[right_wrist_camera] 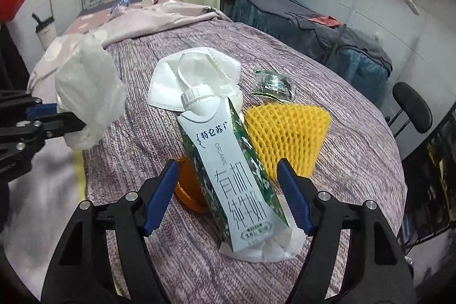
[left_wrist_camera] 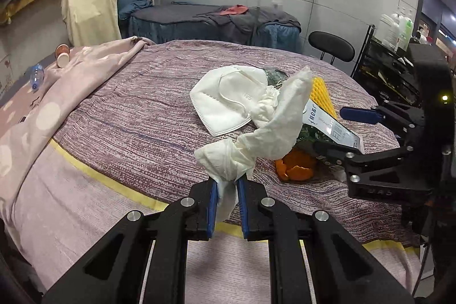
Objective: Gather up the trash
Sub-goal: 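Grasp white tissue with the left gripper while the right grasps the green-and-white milk carton, then carry tissue and carton to the brown bin and release both grippers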
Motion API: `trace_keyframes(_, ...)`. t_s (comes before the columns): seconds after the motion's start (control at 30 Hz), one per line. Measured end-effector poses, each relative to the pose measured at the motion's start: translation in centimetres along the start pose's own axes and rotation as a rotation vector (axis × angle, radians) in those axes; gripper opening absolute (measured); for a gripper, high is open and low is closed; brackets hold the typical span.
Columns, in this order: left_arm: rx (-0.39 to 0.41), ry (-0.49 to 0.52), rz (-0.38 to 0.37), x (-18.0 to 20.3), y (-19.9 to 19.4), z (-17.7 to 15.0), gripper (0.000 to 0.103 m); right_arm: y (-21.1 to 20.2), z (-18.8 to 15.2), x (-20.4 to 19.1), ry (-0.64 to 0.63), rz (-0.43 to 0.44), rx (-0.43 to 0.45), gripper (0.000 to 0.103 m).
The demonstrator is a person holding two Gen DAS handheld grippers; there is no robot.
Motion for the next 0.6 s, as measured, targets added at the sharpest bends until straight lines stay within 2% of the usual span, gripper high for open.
trace_keyframes(0.1, -0.006, -0.018, -0.007, -0.4, 0.1, -0.4, 0.013, 2.1, -0.1, -0.3, -0.04, -0.006, -0.042, 0.068)
trace_keyframes(0.17, -0.008, -0.026, -0.014, -0.4, 0.1, -0.5, 0.013, 3.3, -0.3, -0.2, -0.042, 0.002, -0.081, 0.061)
trace_keyframes(0.23, -0.011, -0.033, -0.023, -0.4, 0.2, -0.7, 0.013, 3.3, -0.3, -0.1, -0.041, 0.005, -0.077, 0.055)
trace_keyframes(0.4, -0.003, -0.055, -0.037, -0.3, 0.1, -0.7, 0.013, 1.0, 0.0, 1.1, 0.062, 0.022, -0.004, 0.054)
trace_keyframes(0.6, 0.021, -0.069, -0.069, 1.2, -1.0, -0.3, 0.013, -5.0, -0.3, 3.5, 0.233, 0.016, 0.124, 0.054)
Point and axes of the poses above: each gripper's, at about its wrist camera, not at the fingertips, and y roughly the way its jaws point, x to its right, z to its top, the point moved 5 cm from there along y, roughly the way its jaws point, and after that the axes turned 8 degrees about x, right-handed, at the moved point
